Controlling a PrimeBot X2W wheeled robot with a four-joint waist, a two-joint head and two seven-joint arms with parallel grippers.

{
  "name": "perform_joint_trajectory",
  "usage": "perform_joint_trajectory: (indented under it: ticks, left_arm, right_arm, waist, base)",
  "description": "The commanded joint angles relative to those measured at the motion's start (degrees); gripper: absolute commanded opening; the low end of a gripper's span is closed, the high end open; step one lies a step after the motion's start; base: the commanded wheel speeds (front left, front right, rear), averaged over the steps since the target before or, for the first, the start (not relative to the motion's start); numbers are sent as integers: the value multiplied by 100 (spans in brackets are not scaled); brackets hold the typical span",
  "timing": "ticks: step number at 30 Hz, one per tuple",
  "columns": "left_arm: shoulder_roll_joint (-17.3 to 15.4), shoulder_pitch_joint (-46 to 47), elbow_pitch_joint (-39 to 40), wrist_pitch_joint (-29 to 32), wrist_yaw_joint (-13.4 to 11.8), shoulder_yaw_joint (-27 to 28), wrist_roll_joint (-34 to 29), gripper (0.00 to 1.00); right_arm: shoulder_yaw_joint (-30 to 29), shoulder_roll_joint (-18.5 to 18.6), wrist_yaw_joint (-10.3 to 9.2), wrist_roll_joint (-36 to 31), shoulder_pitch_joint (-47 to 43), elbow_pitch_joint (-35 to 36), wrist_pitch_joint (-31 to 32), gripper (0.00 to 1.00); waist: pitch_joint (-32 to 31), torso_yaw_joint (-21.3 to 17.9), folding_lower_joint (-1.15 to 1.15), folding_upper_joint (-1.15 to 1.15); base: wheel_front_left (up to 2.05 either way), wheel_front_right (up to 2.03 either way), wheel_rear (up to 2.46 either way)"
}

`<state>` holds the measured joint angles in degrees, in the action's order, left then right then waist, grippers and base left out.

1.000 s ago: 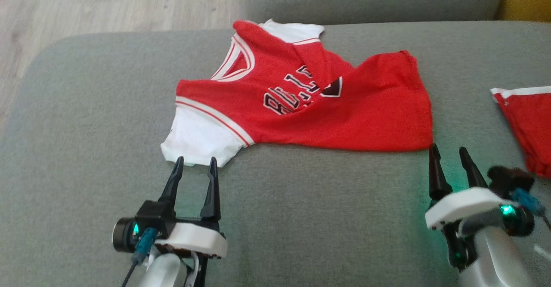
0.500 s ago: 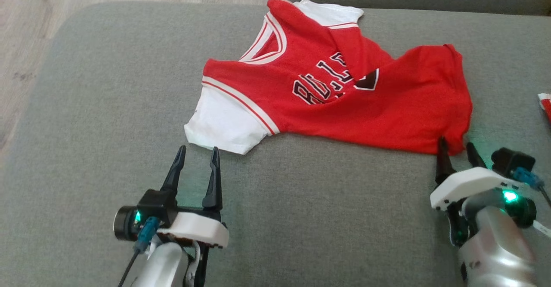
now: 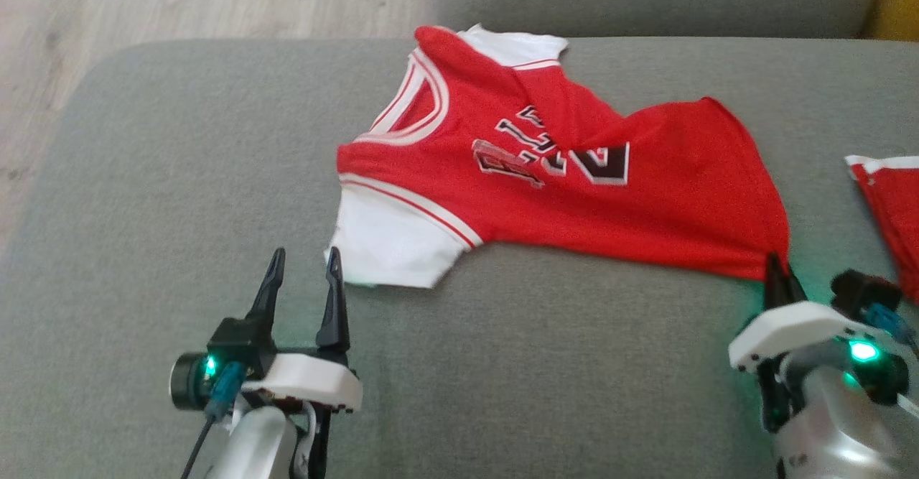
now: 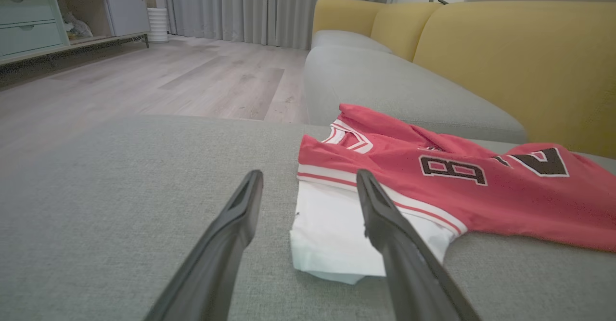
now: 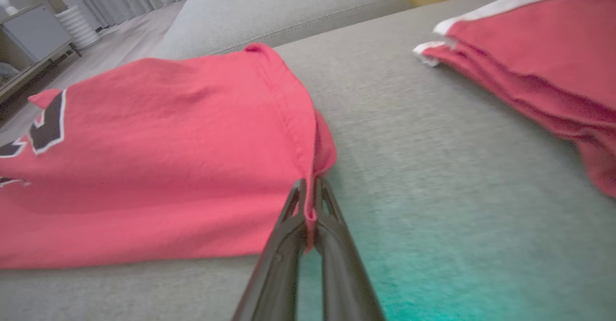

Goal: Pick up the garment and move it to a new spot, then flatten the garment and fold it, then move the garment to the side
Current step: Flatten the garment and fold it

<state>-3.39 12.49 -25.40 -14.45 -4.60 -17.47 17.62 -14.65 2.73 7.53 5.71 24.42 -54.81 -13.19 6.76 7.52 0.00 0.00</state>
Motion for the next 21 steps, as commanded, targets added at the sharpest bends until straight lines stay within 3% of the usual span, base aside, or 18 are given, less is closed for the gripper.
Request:
perform_joint_trajectory:
  ticks: [1, 9, 21]
  left_arm:
    - [-92, 82, 54, -55, 4, 233, 7, 100]
    - [-133, 224, -542, 222, 220, 81, 84, 100]
    - [-272, 933, -1366, 845, 537, -159, 82, 100]
  right_arm:
    - [-43, 28, -4, -133, -100, 312, -96, 0]
    - [-249, 21, -4, -285, -386, 991, 146, 0]
    - [426, 16, -4, 291, -354, 1496, 343, 0]
  waist:
    - [-123, -175, 0, 0]
    - [-89, -428, 0, 0]
    - [242, -712, 0, 0]
  base:
    - [0, 0, 0]
    - [0, 0, 0]
    - [0, 0, 0]
